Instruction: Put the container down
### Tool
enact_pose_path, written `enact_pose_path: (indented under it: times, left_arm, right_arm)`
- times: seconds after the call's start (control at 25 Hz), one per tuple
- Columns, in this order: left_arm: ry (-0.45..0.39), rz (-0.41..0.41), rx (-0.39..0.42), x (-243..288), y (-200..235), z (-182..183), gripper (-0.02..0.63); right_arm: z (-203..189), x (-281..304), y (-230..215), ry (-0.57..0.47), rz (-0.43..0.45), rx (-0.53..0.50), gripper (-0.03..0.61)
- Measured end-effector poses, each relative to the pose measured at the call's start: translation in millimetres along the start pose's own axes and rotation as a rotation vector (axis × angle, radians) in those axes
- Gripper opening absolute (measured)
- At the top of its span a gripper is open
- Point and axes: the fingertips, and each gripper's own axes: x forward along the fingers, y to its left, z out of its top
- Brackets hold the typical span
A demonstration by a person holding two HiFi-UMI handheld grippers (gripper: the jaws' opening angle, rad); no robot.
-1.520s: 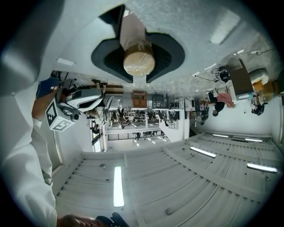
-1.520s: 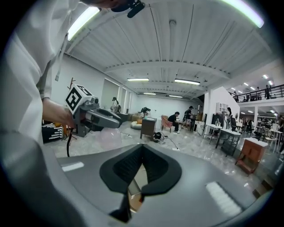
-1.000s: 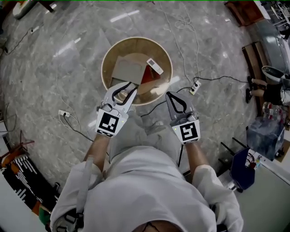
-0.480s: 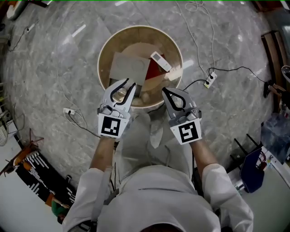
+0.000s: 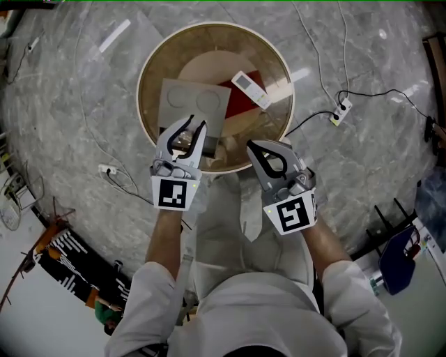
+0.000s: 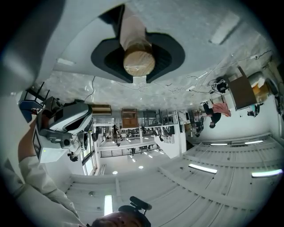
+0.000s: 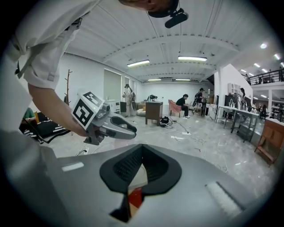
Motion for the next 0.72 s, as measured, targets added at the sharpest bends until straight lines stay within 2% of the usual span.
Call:
enact_pose_path:
  times: [0.12,0.36,0.72]
  left_arm:
    - [0.018,0.012,-0.03,20.5,4.8,-26.2,0.1]
    - [0.03,0.006,-0.019,53.5,7.0,-64.2,0.1]
    - [0.065,-0.006,-0.025,83.3,6.5,-107.1,0.101]
  right_arm:
    - [-18.4,12.9,-10.4,0.003,0.002,0.011,0.005]
    - [-51.5,33.2,-28.1,0.02,0.006,0.017,0.005]
    - [-92.0,46.0,-31.2,0.063,0.023,0.042,0.005]
